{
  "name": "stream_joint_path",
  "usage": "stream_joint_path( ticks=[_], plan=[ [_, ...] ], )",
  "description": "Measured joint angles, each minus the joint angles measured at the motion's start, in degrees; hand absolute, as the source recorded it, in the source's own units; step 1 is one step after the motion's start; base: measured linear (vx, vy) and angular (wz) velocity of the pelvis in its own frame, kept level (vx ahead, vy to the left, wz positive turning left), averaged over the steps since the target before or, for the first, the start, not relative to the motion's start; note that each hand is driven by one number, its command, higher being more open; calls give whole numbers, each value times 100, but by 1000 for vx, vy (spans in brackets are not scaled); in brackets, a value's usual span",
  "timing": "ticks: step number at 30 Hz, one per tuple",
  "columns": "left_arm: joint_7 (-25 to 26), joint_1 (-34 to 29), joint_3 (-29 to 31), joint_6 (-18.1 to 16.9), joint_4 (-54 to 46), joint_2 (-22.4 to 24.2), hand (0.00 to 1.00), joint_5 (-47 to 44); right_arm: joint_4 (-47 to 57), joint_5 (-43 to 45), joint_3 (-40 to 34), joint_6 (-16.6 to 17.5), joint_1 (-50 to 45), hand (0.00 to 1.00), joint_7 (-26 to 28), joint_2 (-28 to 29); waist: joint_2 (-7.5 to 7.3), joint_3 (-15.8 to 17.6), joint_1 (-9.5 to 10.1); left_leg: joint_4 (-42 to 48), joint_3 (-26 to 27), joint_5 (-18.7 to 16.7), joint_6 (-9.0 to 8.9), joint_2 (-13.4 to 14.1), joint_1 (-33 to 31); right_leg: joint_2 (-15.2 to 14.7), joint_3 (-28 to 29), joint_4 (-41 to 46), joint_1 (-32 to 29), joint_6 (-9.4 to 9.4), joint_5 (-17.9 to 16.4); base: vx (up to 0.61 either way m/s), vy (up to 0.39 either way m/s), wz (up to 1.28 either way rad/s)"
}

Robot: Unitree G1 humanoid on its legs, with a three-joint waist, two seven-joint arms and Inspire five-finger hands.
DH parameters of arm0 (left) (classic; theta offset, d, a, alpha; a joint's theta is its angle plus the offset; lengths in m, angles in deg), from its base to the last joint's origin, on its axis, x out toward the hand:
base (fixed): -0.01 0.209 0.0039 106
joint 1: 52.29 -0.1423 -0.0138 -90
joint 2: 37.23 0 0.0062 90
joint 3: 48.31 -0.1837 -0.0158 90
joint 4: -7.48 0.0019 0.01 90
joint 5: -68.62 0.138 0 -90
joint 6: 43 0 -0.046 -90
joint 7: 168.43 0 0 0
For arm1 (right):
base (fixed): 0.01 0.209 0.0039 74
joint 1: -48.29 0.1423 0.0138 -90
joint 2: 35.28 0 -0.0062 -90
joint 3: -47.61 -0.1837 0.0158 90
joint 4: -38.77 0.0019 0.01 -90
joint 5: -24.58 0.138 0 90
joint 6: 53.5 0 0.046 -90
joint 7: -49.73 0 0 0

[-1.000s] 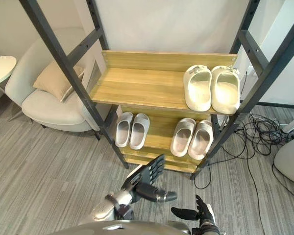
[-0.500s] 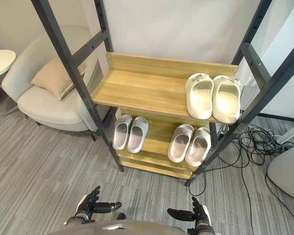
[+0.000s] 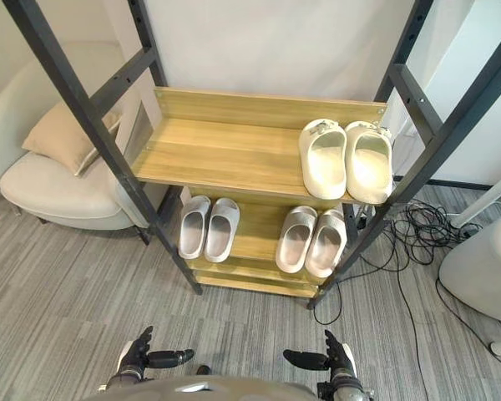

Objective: Organize the slippers on the shoe rack

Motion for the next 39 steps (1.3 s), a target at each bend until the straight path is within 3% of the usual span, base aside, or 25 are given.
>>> stream_joint_path(
  ticks=[3, 6, 8, 9, 11, 12, 13, 14, 17, 19, 21, 23, 24, 27, 30, 33, 34, 36, 37, 39],
  plan=[
    [22, 148, -76, -9, -18, 30, 100, 26, 5, 6, 1, 1, -7, 100, -14, 9, -13, 53, 15, 388, -525, -79, 58, -183, -391, -197, 392, 852, -287, 113, -341, -135, -10, 85],
    [88, 194, -97, -9, -30, 20, 100, -1, 60, 12, 6, 1, -2, 100, -15, 46, -119, 60, 36, 470, -858, -27, 61, -375, -533, -248, 850, 1413, -406, 115, -718, -101, -60, 82],
    [180, 210, -92, -24, -160, 109, 100, -2, 151, 12, 24, 0, 14, 100, -21, 162, -184, 24, 211, 541, -1126, 77, -63, -477, -762, -186, 1094, 1042, -287, 64, -1095, -154, -163, 80],
    [208, 244, -111, -22, -143, 191, 100, -9, 165, 45, 15, -7, 63, 100, -24, 172, -103, 65, 221, 549, -1243, 111, -108, -407, -827, -112, 962, 993, -287, 51, -1042, -174, -159, 71],
    [244, 269, -155, -37, -141, 464, 100, -141, 219, 74, 32, -4, 149, 100, -76, 213, 195, 69, 285, 386, -1535, 242, -182, -216, -1092, 112, 562, 815, -423, -83, -950, -150, -134, 85],
    [234, 291, -160, -35, -144, 492, 100, -170, 229, 69, 41, -10, 227, 100, -78, 223, 250, 97, 300, 252, -1615, 241, -181, -154, -1160, 158, 424, 812, -499, -124, -924, -123, -191, 89],
    [248, 320, -165, -35, -121, 514, 100, -253, 228, 71, 36, -10, 357, 100, -120, 254, 333, 178, 295, 5, -1520, 221, -178, 32, -1195, 248, 204, 690, -500, -277, -806, -91, -175, 78],
    [259, 349, -155, -35, -104, 521, 100, -314, 211, 69, 12, -11, 443, 100, -146, 294, 317, 193, 286, -15, -1228, 190, -128, 139, -1313, 241, 21, 536, -519, -376, -680, -68, -142, 69],
    [243, 477, -148, -34, -59, 464, 100, -316, 219, 70, -107, -13, 561, 100, -223, 381, 144, 299, 278, 990, -329, 196, -137, -2, -1626, 56, -265, 328, -554, -462, -510, 37, -72, 59],
    [244, 495, -166, -41, -55, 497, 100, -316, 215, 77, -225, -14, 548, 100, -238, 373, 226, 263, 211, 1422, 78, -1, -81, -20, -1575, 49, -551, 233, -501, -435, -475, 37, -5, 78],
    [237, 498, -258, -55, -55, 428, 100, -315, 141, 77, -236, -42, 545, 100, -231, 365, 139, 209, 130, 414, 177, 539, -98, -50, -1334, 64, -944, -160, -413, -462, -258, 27, 31, 85],
    [214, 621, -339, -35, 81, 391, 100, -307, 79, 76, -323, -33, 569, 100, -212, 439, 71, 255, 104, 898, 1004, -106, 120, 79, -1171, 18, -1169, -413, -232, -393, -156, 72, 42, 59],
    [219, 631, -338, -37, 158, 464, 100, -306, 82, 80, -435, -37, 562, 100, -205, 442, 150, 267, 37, 562, 1226, -127, 78, 86, -840, 9, -1297, -422, -86, -373, -145, 78, 114, 63],
    [192, 631, -385, -44, 218, 447, 100, -245, -9, 81, -552, -45, 532, 100, -197, 597, 64, 223, -7, -136, 1025, 166, 192, -124, -428, -23, -1506, -772, 259, -152, 13, 10, 109, 44],
    [136, 642, -411, -43, 227, 444, 100, -186, -46, 69, -526, -46, 547, 100, -171, 700, 39, 214, 3, -267, 795, 256, 288, -306, -393, -145, -1726, -845, 380, -16, 66, -9, 83, 46],
    [96, 645, -380, -50, 221, 415, 100, -177, -120, 3, -468, -79, 602, 100, -100, 746, -48, 265, 6, -93, 418, 21, 533, -679, -356, -658, -2076, -136, 469, 307, -332, -29, 131, 72],
    [100, 650, -373, -64, 232, 414, 100, -171, -121, -2, -458, -117, 606, 100, -91, 729, -57, 287, 6, 18, 247, -68, 628, -815, -342, -906, -2136, 466, 437, 321, -417, -27, 187, 99],
    [100, 652, -394, -58, 309, 383, 100, -90, -91, -2, -463, -128, 607, 100, -79, 660, -19, 295, -38, 178, -167, -140, 763, -901, -259, -1168, -1738, 1730, 104, -77, -190, 20, 195, 108],
    [102, 660, -419, -49, 325, 332, 100, -81, -74, -2, -459, -124, 602, 100, -78, 633, 20, 313, -53, 236, -430, -157, 820, -868, -192, -1004, -1202, 2021, -129, -132, -386, 85, 99, 119],
    [152, 641, -381, -36, 362, 213, 100, -87, 9, -4, -423, -106, 558, 100, -75, 700, -71, 306, -55, 257, -901, -181, 869, -834, -184, -519, -528, 1988, -483, -131, -734, 93, 21, 113]
  ],
)
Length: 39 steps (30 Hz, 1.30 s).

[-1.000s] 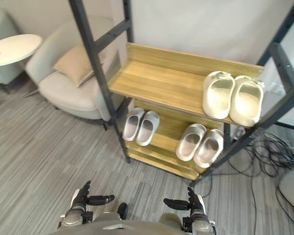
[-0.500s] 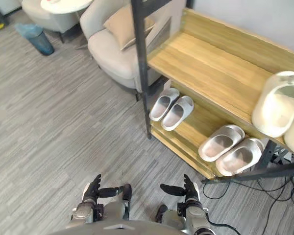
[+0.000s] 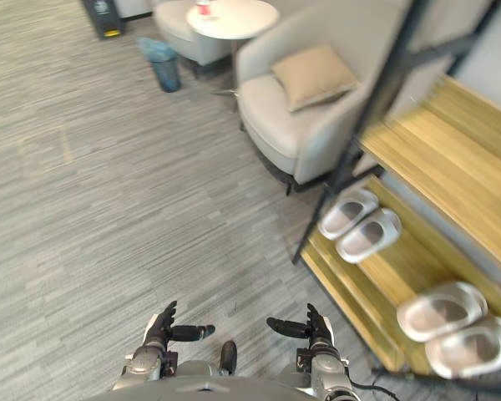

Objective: Organize the slippers on the shoe rack

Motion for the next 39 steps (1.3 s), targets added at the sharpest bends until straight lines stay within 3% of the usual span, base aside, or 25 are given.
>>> stream_joint_path(
  ticks=[3, 5, 8, 9, 11, 12, 13, 14, 15, 18, 19, 20, 21, 22, 23, 25, 26, 28, 29, 31, 34, 36, 37, 38, 39],
  plan=[
    [32, 44, 41, 28, 119, 14, 100, -16, 40, 6, 116, 7, 68, 100, 17, -66, 16, 47, -19, 65, -621, -141, 52, -8, 58, 676, 716, -553, -758, 70, 52, 141, -85, 103],
    [1, 19, 39, 23, 151, 24, 100, -7, 49, 8, 106, 9, 92, 100, 58, -101, 25, 68, -120, 304, -1065, -409, 26, -96, 81, 913, 1096, -1245, -912, 134, 296, 185, -134, 112],
    [-30, -20, 76, -1, 154, -3, 100, -3, 37, 7, 90, 4, -35, 100, 78, -129, -81, -4, -144, 765, -1541, -855, 9, -325, 125, 810, 1130, -1580, -793, -130, 756, 241, -179, 113],
    [-10, -40, 148, -9, 159, 68, 100, 0, 31, 7, 74, -11, -89, 100, 98, -148, -23, -67, -112, 954, -1680, -1028, -121, -273, 101, 859, 950, -1643, -686, -303, 791, 454, -253, 87],
    [-41, -98, 397, -19, 134, 187, 100, 4, 42, 10, -47, -20, -47, 100, 80, -139, 155, -116, -76, 1824, -1358, -1325, -965, -196, -314, 992, 655, -1973, -420, -382, 764, 389, -166, 81],
    [-48, -101, 632, -10, 112, 287, 100, -9, 69, 8, -1, -39, -28, 100, 95, -121, 186, -60, -60, 2863, -742, -1407, -1475, -147, -681, 1096, 578, -2262, -38, -447, 725, 384, -136, 49],
    [-16, -134, 914, -10, -1, 355, 100, -47, 172, 9, 62, -50, -42, 100, 96, -92, 237, 6, 18, 3897, 63, -1463, -1543, 153, -958, 1252, 526, -2498, 422, -518, 680, 478, -160, 30],
    [4, -149, 968, -11, -73, 363, 100, -53, 229, 12, 84, -48, -64, 100, 88, -73, 242, 33, 42, 4269, 415, -1503, -1459, 343, -1049, 1315, 511, -2576, 633, -560, 652, 445, -121, 16],
    [1, -144, 947, -20, -220, 362, 100, -51, 320, 14, 222, -41, -72, 100, 71, -11, 219, 56, 134, 5023, 1337, -1656, -1128, 946, -1332, 1419, 458, -2839, 1127, -642, 595, 435, -93, 10],
    [-14, -22, 921, -101, -313, 307, 100, -32, 375, 14, 288, -10, 82, 100, 61, 66, 88, 100, 215, 4797, 2085, -1781, -900, 1363, -1837, 1344, 417, -3214, 1497, -596, 586, 415, -34, 6],
    [-15, 58, 889, -101, -305, 284, 100, -18, 373, 15, 298, -11, 143, 100, 58, 71, 44, 135, 220, 4379, 2299, -1752, -852, 1398, -1995, 1266, 341, -3322, 1588, -485, 567, 510, 36, 29],
    [-8, 150, 812, -103, -304, 245, 100, 2, 370, 16, 307, -15, 213, 100, 55, 57, 8, 168, 207, 3415, 2678, -1463, -549, 1341, -2192, 1135, 160, -3379, 1732, -264, 441, 346, 35, 49],
    [-4, 170, 757, -104, -304, 249, 100, 4, 358, 16, 303, -20, 192, 100, 49, 37, 18, 165, 201, 2927, 2824, -1190, -428, 1290, -2247, 1111, 58, -3378, 1812, -162, 381, 495, 79, 75],
    [2, 171, 643, -118, -313, 255, 100, 5, 302, 15, 302, -36, 146, 100, 34, -12, 82, 129, 226, 2285, 2868, -256, -73, 1142, -2273, 1122, -72, -3340, 1928, 21, 265, 669, 95, 79],
    [7, 235, 599, -128, -308, 179, 100, 11, 173, 8, 308, -73, 178, 100, -11, 35, -149, 92, 281, 2257, 2828, -402, -12, 915, -2212, 925, -143, -3242, 1944, 113, 228, 669, 95, 71],
    [48, 241, 594, -120, -258, 111, 100, 10, 73, 0, 303, -74, 245, 100, -23, 108, -223, 104, 307, 2236, 2667, -685, 59, 703, -2066, 801, -123, -2814, 1949, 400, 537, 609, 116, 66],
    [52, 193, 594, -107, -225, 103, 100, 15, 55, -1, 300, -74, 245, 100, -14, 131, -218, 106, 307, 2234, 2549, -854, 52, 639, -1862, 704, -112, -2085, 1815, 494, 611, 726, 180, 74],
    [45, 161, 584, -73, -165, 100, 100, 13, 19, -1, 283, -75, 209, 100, -2, 166, -227, 124, 294, 2020, 2306, -991, 38, 498, -1391, 445, -101, -577, 1431, 338, 1052, 530, 117, 72],
    [54, 107, 439, -70, -115, 76, 100, 14, -11, -1, 283, -68, 171, 100, 28, 159, -200, 159, 216, 1567, 2024, -1044, 65, 376, -688, 191, 107, 1360, 712, -105, 692, 560, 44, 71],
    [60, 67, 378, -69, -74, 67, 100, 57, 2, -95, 289, -64, 159, 100, 59, 157, -122, 212, 119, 1135, 1736, -1044, 61, 377, -22, 351, 363, 1873, 237, -152, 320, 649, -28, 83],
    [73, 124, 383, -74, -37, 120, 100, 102, 243, -114, 320, 9, 164, 100, 82, 102, 15, 285, -28, 655, 1228, -1159, -88, 624, 690, 782, 639, 644, -716, -163, 45, 404, -97, 87],
    [68, 149, 386, -78, -33, 120, 100, 101, 248, -114, 333, 19, 222, 100, 91, 115, -95, 302, -34, 522, 985, -1358, -258, 712, 936, 841, 768, -921, -1132, 119, 417, 555, -230, 68],
    [66, 127, 390, -74, 10, 132, 100, 103, 238, -117, 331, 40, 231, 100, 90, 117, -146, 331, -61, 495, 821, -1535, -356, 768, 1089, 807, 799, -1493, -1147, 65, 1322, 649, -293, 73],
    [64, 128, 395, -71, 103, 170, 100, 102, 203, -115, 315, 35, 235, 100, 92, 74, -72, 293, -89, 460, 659, -1603, -413, 921, 1204, 957, 680, -1575, -961, -178, 1249, 691, -324, 57],
    [18, 90, 396, -81, 94, 185, 100, 113, 215, -118, 240, 18, 261, 100, 89, 125, -69, 282, -35, 490, 536, -1497, -445, 939, 1187, 925, 630, -1331, -1010, -227, 1021, 667, -321, 47]
  ],
)
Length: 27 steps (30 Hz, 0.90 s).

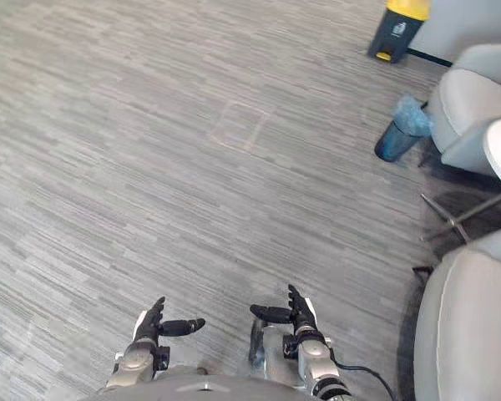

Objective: Organize the slippers on the shoe rack

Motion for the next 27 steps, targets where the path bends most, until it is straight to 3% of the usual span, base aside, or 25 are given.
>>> stream_joint_path(
  ticks=[2, 3, 4, 5, 6, 7, 9, 10, 11, 12, 13, 14, 15, 17, 18, 19, 20, 21, 22, 23, 24, 25, 26, 27],
  plan=[
    [-62, -7, 58, -4, -35, 175, 100, 7, 81, 4, -253, -91, -46, 100, -29, -41, 18, -18, -99, 675, -310, 102, -57, -107, -4, -260, -123, 1123, -130, -44, -658, 570, -287, 80],
    [-51, -57, 129, -9, -97, 215, 100, 3, 266, 4, -237, -85, -261, 100, -32, -42, 47, -135, -169, 1819, -352, -42, -539, -150, -469, -291, -252, 594, 412, -40, -1083, 414, -214, 86],
    [-52, -52, 137, -9, -102, 225, 100, 2, 288, 3, -238, -84, -275, 100, -31, -50, 71, -128, -176, 1971, -350, -44, -606, -129, -530, -265, -281, 552, 460, -49, -1085, 512, -234, 85],
    [-59, -128, 457, -3, -375, 491, 100, -9, 455, 9, -226, -100, -341, 100, -33, -86, 342, -123, -105, 4084, -257, 125, -1539, 195, -1408, 84, -441, 97, 1017, -116, -1085, 408, -156, 36],
    [-61, -143, 560, -6, -494, 542, 100, -14, 455, 8, -184, -105, -353, 100, -37, -65, 397, -120, -55, 4730, -102, 156, -1547, 327, -1666, 224, -447, -107, 1267, -156, -1090, 504, -133, 23],
    [-49, -180, 721, -5, -636, 538, 100, -18, 454, 12, -9, -114, -356, 100, -36, 33, 380, -105, 78, 5577, 340, 92, -1365, 620, -2065, 412, -413, -527, 1852, -208, -1112, 507, -109, -13],
    [-34, -184, 777, -8, -774, 452, 100, -20, 463, 16, 133, -117, -377, 100, -33, 211, 224, -126, 172, 5704, 947, -73, -935, 779, -2509, 429, -233, -1054, 2492, -218, -1110, 517, -82, -25],
    [-28, -188, 777, -12, -820, 431, 100, -20, 481, 16, 160, -116, -376, 100, -35, 250, 177, -135, 227, 5566, 1107, -129, -828, 798, -2673, 406, -147, -1205, 2638, -218, -1110, 666, 29, -65],
    [-7, -161, 811, -46, -910, 418, 100, -20, 494, 17, 194, -117, -291, 100, -32, 301, 130, -111, 327, 4736, 1326, -281, -488, 704, -3139, 285, 71, -1416, 2899, -205, -1103, 675, 74, -70],
    [-5, -126, 816, -61, -919, 418, 100, -19, 491, 17, 190, -117, -251, 100, -37, 320, 132, -91, 364, 4038, 1318, -223, -366, 562, -3356, 199, 126, -1414, 2977, -185, -1100, 570, 116, -70],
    [1, -104, 804, -67, -918, 412, 100, -26, 489, 16, 183, -118, -252, 100, -47, 309, 134, -82, 396, 2980, 1302, 173, -172, 398, -3488, 112, 171, -1364, 3087, 25, -1102, 509, 152, -42],
    [2, -96, 764, -66, -912, 339, 100, -58, 410, 12, 170, -133, -264, 100, -58, 316, 33, -71, 461, 2522, 1286, 818, -31, 192, -3341, -28, 255, -1286, 3237, 262, -1147, 678, 149, -3],
    [40, -13, 735, -74, -833, 178, 100, -62, 376, 7, 202, -166, -308, 100, -67, 348, -168, -100, 359, 2235, 1288, 805, 50, 14, -3143, -233, 286, -1007, 3137, 293, -1037, 684, 149, 18],
    [99, 110, 714, -97, -613, 159, 100, -115, 326, 6, 126, -149, -278, 100, -75, 304, -114, -77, 358, 2175, 1208, 721, 127, 39, -2947, -187, 464, -1134, 2984, 275, -973, 654, 199, 18],
    [68, 28, 685, -36, -508, 115, 100, -122, 310, 6, 4, -154, -319, 100, -85, 358, -204, -92, 363, 2312, 1332, 498, 165, -85, -2669, -340, 670, -672, 2909, 376, -288, 480, 191, -4],
    [64, 3, 640, -32, -446, 93, 100, -108, 290, 6, -38, -152, -342, 100, -89, 369, -198, -96, 336, 2263, 1349, 395, 197, -112, -2498, -379, 706, -303, 2873, 385, -258, 534, 140, -13],
    [68, -110, 477, 1, -393, 13, 100, -109, 242, 5, -82, -153, -386, 100, -110, 346, -217, -131, 296, 1838, 1381, 96, 139, -189, -1899, -598, 705, 1263, 2346, 331, 44, 461, 62, -3],
    [71, -118, 421, 1, -381, -11, 100, -108, 223, 5, -80, -153, -383, 100, -110, 322, -231, -122, 261, 1719, 1392, 55, 130, -214, -1741, -669, 693, 1716, 2166, 322, 266, 798, 54, 0],
    [73, -91, 259, 9, -264, -71, 100, -91, 147, 0, -66, -167, -376, 100, -95, 257, -234, -107, 192, 1401, 1398, -31, 164, -299, -1305, -877, 696, 3047, 1552, 217, 177, 454, -3, -3],
    [76, -15, 243, 26, -176, -62, 100, -82, 107, -3, -35, -170, -309, 100, -78, 210, -220, -68, 186, 1123, 1373, -42, 176, -287, -933, -851, 645, 3532, 1210, 62, -167, 690, -38, -12],
    [79, -8, 235, 62, -126, -38, 100, -73, 132, -16, -32, -176, -267, 100, -51, 182, -81, -9, 165, 848, 1364, -55, 165, -179, -605, -723, 550, 3744, 945, -81, -434, 464, -51, -19],
    [81, -23, 212, 86, -108, 1, 100, -33, 258, -96, -21, -132, -183, 100, -20, 144, 98, 46, 47, 533, 1386, -75, 128, 148, -121, -322, 266, 3596, 476, -185, -886, 682, -106, -8],
    [74, -22, 188, 83, -107, -3, 100, 4, 301, -110, -13, -87, -147, 100, -16, 146, 196, 91, 2, 503, 1418, -71, 122, 279, 18, -174, 113, 3263, 227, -160, -1025, 557, -150, 5],
    [58, -16, 185, 80, -107, -11, 100, 22, 384, -116, -1, -30, -138, 100, 1, 160, 146, 71, -34, 503, 1430, -74, 120, 380, 203, -92, -114, 2294, -208, -108, -1041, 446, -129, 10]
  ],
)
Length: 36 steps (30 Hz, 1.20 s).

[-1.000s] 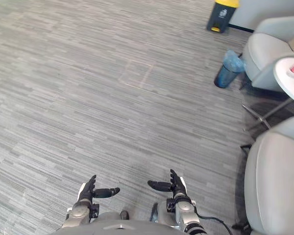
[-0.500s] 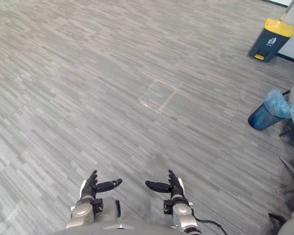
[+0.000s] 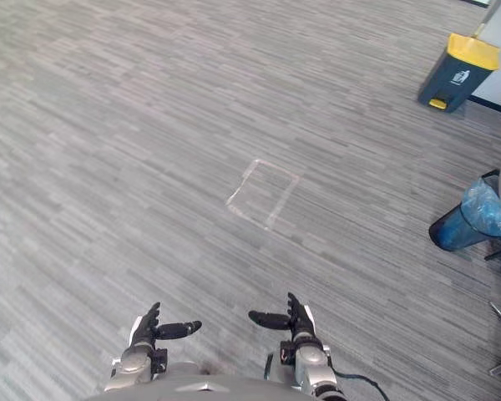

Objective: Organize the slippers on the shoe rack

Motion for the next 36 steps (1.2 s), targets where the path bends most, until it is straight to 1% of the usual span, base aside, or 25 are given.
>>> stream_joint_path(
  ticks=[1, 2, 3, 4, 5, 7, 9, 10, 11, 13, 14, 16, 17, 18, 19, 20, 22, 24, 25, 27, 28, 29, 32, 33, 36],
  plan=[
    [-1, -5, 2, 0, 1, 0, 100, 10, 28, -25, 21, 12, -1, 100, 2, 4, -62, -14, -15, -19, -1, -8, -12, -2, 87, -7, -45, -535, -127, 110, 102, 626, -218, 26],
    [-16, -42, 11, 2, 55, 10, 100, 58, 41, -70, 93, 38, -23, 100, 4, -22, -214, -61, -103, -80, -47, -153, -262, -19, 395, 26, -155, -1818, -153, -227, 1133, 548, -187, 18],
    [-25, -9, 2, 16, 162, 93, 100, 78, -23, -94, 94, 36, 41, 100, 7, -68, -54, -69, -99, -96, -98, -192, -319, 136, 497, 183, -238, -1857, -7, -179, 1100, 797, -241, 5],
    [-100, 36, -17, 2, 206, 138, 100, 89, -140, -92, 66, -18, 178, 100, -13, -47, -115, -71, -30, -303, -419, -171, -311, -60, 520, 185, -143, -1742, 13, -302, 992, 551, -137, -19],
    [-135, 79, -67, -8, 197, 205, 100, 95, -240, -94, -45, -54, 274, 100, -25, -53, -142, -49, -43, -598, -634, 259, -318, -342, 575, 118, -157, -1476, 11, -403, 899, 463, -103, -18],
    [-156, 87, -80, -9, 170, 356, 100, 113, -158, -95, -187, -71, 58, 100, -33, -62, -145, -127, -82, -113, -490, 658, -373, -378, 618, 13, -390, -951, -59, -584, 536, 400, -142, 3],
    [-151, -30, 171, -15, -39, 520, 100, 152, 93, -94, -145, -160, -157, 100, -17, -15, 13, -265, -73, 2179, -695, 831, -896, -137, -224, 344, -576, -2077, 707, -531, 398, 457, -201, -6],
    [-153, -54, 321, -15, -105, 658, 100, 158, 218, -94, -135, -160, -207, 100, -21, -44, 213, -283, -43, 3660, -879, 1296, -1554, 98, -920, 609, -525, -2375, 1006, -538, 390, 465, -98, -35],
    [-145, -53, 400, -1, -204, 725, 100, 157, 234, -91, -127, -174, -203, 100, -26, -26, 325, -262, 1, 4775, -911, 1265, -1621, 337, -1458, 808, -429, -2586, 1306, -550, 382, 585, -91, -46],
    [-125, -39, 511, -3, -369, 677, 100, 161, 163, -89, -2, -231, -197, 100, -31, 100, 221, -215, 83, 5467, -720, 951, -1489, 545, -2059, 906, -197, -2920, 1904, -580, 361, 500, -53, -66],
    [-110, -48, 524, -12, -502, 620, 100, 162, 165, -86, 95, -255, -237, 100, -29, 195, 68, -255, 146, 5140, -464, 635, -1117, 619, -2410, 879, 57, -3238, 2305, -572, 366, 397, -34, -81],
    [-107, -30, 557, -13, -557, 621, 100, 189, 171, -86, 90, -253, -201, 100, -28, 258, 29, -252, 181, 4394, -308, 342, -844, 612, -2679, 855, 309, -3476, 2607, -441, 403, 493, 33, -85],
    [-106, 23, 565, -19, -578, 633, 100, 198, 168, -85, 64, -262, -124, 100, -44, 265, -12, -212, 260, 3197, -397, 197, -757, 404, -2836, 723, 629, -3531, 2802, -282, 338, 581, 158, -92],
    [-105, 45, 563, -21, -577, 633, 100, 198, 168, -86, 55, -261, -105, 100, -54, 264, -29, -199, 278, 2761, -507, 210, -760, 275, -2888, 657, 722, -3529, 2863, -211, 298, 486, 189, -118],
    [-88, 28, 483, -69, -547, 633, 100, 197, 157, -88, -23, -247, -102, 100, -98, 229, 9, -227, 282, 1246, -996, 695, -776, -89, -2837, 564, 954, -3518, 3009, 1, 184, 495, 242, -86],
    [-83, 9, 422, -86, -527, 629, 100, 195, 119, -90, -31, -240, -118, 100, -106, 163, 79, -262, 287, 1021, -1154, 1416, -754, -170, -2816, 582, 1066, -3502, 3075, 91, 129, 527, 231, -73],
    [-69, 103, 236, -114, -370, 418, 100, 202, -104, -95, -39, -256, -129, 100, -98, 221, -223, -368, 204, 958, -1047, 1191, -573, -380, -2631, 238, 1146, -3416, 3129, 263, 195, 585, 244, -10],
    [-77, 103, 115, -67, -236, 379, 100, 205, -173, -96, -213, -266, -237, 100, -114, 226, -283, -391, 160, 958, -795, 745, -348, -524, -2266, -58, 1212, -1948, 2633, 477, 323, 963, 383, -65],
    [-42, 22, -136, -7, 36, 212, 100, 201, -389, -108, -2, -231, -5, 100, -91, 73, 74, -253, 78, 53, -261, 461, -86, -276, -443, -411, 112, 451, 1191, 108, 49, 1145, 320, -124],
    [-36, -55, -137, -3, 113, 133, 100, 197, -499, -150, 182, -242, 161, 100, -63, 108, 57, -253, 82, -147, -119, 427, -144, -180, -196, -323, -337, -584, 618, 158, 112, 785, 84, -61],
    [-69, -86, -136, 4, 109, 57, 100, 196, -507, -161, 219, -232, 172, 100, -51, 135, -78, -296, 74, -127, -105, 281, -342, -287, -125, -247, -453, -1735, 496, 20, 794, 479, -83, -11],
    [-93, -42, -104, 8, 186, -19, 100, 187, -540, -177, 213, -226, 154, 100, -43, 140, -240, -303, 73, -69, -146, 114, -393, -392, -49, -302, -483, -1892, 490, -332, 1032, 387, -75, -28],
    [-62, -24, -73, 33, 261, 91, 100, 192, -624, -209, 119, -229, 236, 100, -61, -5, -17, -250, 82, 117, -208, -46, -376, -296, -129, -139, -390, -2086, 633, -332, 1020, 262, -58, -35],
    [-80, -17, -76, 18, 260, 140, 100, 201, -724, -212, -55, -236, 249, 100, -72, -45, 43, -287, 89, -185, -192, 275, -402, -318, -34, -13, -294, -2216, 677, -296, 1001, 161, -25, -35],
    [-138, -24, -52, 15, 258, 168, 100, 223, -720, -204, -156, -257, 189, 100, -98, -64, 15, -331, 52, 842, -428, 304, -535, -175, -298, 198, -257, -3042, 1260, -167, 948, 205, -77, -23]
  ],
)
